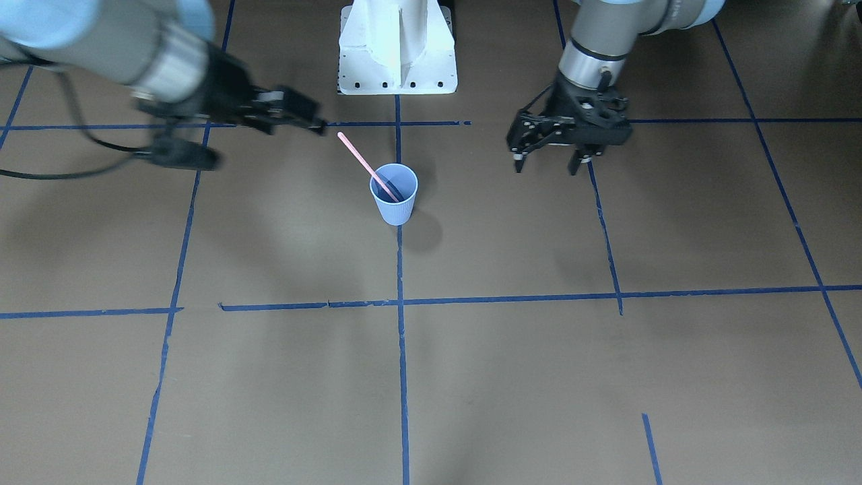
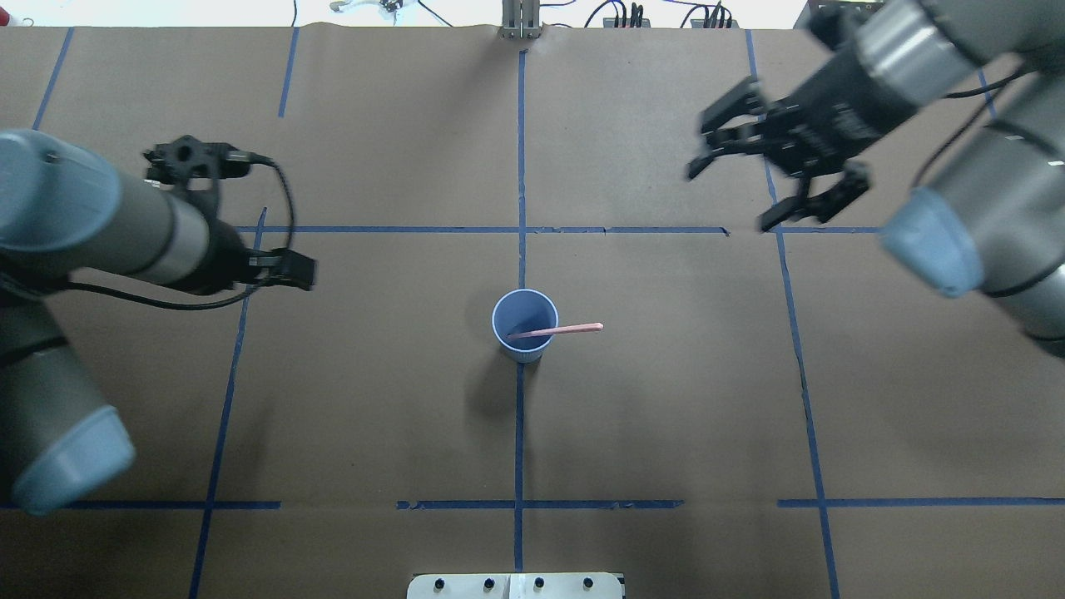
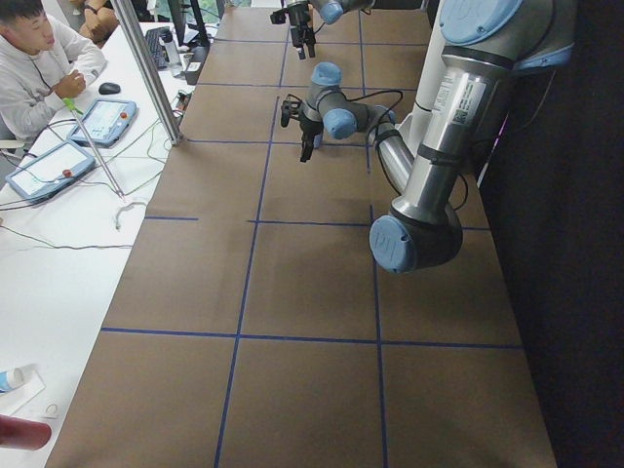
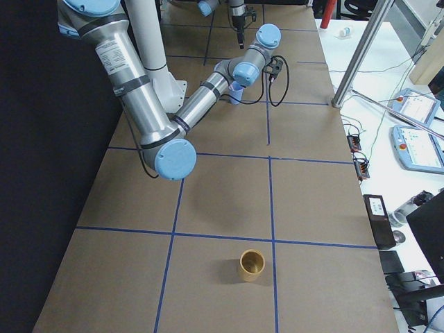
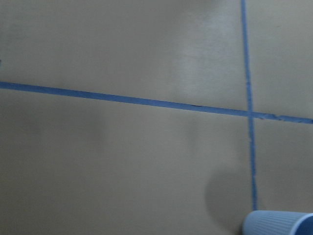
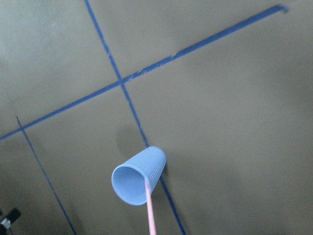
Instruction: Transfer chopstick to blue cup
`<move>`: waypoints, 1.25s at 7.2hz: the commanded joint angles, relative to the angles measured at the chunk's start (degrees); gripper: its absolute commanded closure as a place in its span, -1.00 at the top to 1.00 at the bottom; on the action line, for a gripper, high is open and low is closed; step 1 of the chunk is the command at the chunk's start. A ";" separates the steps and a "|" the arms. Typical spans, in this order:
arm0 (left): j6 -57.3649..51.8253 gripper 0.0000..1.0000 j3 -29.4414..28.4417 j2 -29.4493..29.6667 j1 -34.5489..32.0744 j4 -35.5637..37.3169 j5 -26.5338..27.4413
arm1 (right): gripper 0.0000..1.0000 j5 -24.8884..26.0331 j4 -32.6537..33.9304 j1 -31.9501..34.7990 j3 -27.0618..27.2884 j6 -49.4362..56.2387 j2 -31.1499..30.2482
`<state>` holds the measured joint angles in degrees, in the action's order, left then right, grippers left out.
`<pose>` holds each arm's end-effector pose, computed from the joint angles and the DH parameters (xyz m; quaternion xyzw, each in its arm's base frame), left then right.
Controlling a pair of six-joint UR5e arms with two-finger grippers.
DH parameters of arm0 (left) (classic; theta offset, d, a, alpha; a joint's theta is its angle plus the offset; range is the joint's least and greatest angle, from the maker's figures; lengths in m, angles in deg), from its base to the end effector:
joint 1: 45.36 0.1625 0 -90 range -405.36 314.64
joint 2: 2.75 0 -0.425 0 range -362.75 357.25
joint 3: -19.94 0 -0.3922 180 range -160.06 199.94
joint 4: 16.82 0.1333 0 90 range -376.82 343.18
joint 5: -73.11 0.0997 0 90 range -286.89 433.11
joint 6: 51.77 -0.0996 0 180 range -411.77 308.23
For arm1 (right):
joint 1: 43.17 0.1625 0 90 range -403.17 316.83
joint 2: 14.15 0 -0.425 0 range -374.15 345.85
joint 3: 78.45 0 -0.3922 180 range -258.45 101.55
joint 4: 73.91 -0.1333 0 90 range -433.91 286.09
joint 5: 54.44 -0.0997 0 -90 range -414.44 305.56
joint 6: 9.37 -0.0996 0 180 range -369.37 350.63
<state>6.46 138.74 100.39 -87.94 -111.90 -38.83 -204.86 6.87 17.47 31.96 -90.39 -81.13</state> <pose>0.3208 -0.4252 0.3043 0.0976 0.4175 -0.0092 0.9034 -0.2293 -0.5028 0.2346 -0.1515 -0.5721 0.1366 0.7944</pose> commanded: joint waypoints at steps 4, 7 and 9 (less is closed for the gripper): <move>-56.92 1.00 -11.60 -16.92 -33.49 1.04 -21.81 | 0.99 14.36 0.61 18.51 -4.55 55.48 -23.08; -68.86 1.00 -25.08 -16.05 -46.77 2.97 -29.43 | 0.99 14.98 0.61 26.53 -12.92 79.48 -28.29; -68.51 1.00 -24.67 -16.04 -47.07 3.24 -28.87 | 0.99 17.27 2.70 26.64 -13.73 81.37 -27.69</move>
<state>-61.93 114.38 84.28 -134.20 -108.96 -67.67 -188.49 7.96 43.68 18.98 -10.76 -109.13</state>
